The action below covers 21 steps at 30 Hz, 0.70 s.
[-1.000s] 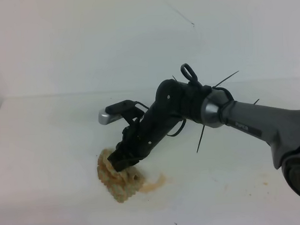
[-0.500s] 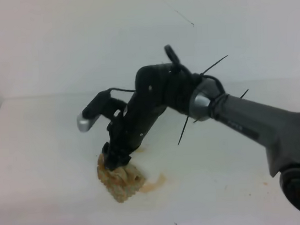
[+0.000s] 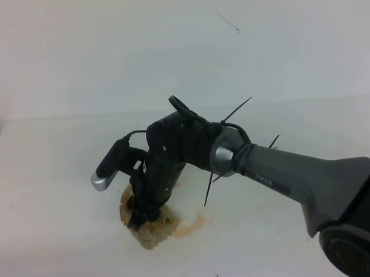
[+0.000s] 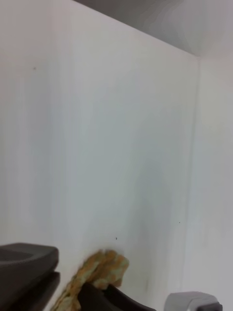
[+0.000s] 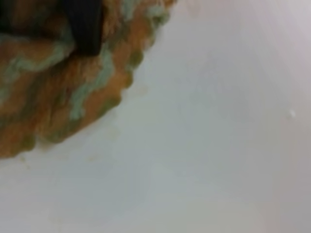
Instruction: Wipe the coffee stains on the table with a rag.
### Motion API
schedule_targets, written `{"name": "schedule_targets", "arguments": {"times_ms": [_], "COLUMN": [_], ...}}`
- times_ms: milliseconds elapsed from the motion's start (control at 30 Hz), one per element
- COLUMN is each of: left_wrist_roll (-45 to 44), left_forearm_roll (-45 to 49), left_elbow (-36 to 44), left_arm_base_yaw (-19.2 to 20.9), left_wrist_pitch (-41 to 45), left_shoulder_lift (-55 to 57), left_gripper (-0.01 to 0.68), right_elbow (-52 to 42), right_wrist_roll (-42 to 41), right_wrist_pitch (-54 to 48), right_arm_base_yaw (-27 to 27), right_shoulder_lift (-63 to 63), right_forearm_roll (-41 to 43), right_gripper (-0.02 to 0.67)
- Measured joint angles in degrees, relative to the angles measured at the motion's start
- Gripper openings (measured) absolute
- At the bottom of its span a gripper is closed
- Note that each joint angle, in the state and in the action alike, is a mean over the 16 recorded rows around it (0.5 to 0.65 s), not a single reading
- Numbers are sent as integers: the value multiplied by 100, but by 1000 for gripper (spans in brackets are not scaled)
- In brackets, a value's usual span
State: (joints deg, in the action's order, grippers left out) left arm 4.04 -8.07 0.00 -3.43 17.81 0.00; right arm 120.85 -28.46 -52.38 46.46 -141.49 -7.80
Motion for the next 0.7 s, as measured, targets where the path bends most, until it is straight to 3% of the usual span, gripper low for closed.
{"name": "schedule_targets", "arguments": {"times_ms": [533, 700], "left_wrist_roll": [0, 0], "left_forearm_roll": [0, 0], "left_elbow": [0, 0], "left_arm_base_yaw": [0, 0], "left_wrist_pitch": [0, 0], "left_shoulder_lift": [0, 0], "left_gripper": [-2, -2], "right_elbow": [39, 39], "right_wrist_roll": [-130, -133], "right_wrist_pitch": [-409, -433], "right_arm_base_yaw": [-177, -427], "right_shoulder_lift": [-132, -132], "right_forearm_roll": [-5, -29], "right_gripper": [68, 47]}}
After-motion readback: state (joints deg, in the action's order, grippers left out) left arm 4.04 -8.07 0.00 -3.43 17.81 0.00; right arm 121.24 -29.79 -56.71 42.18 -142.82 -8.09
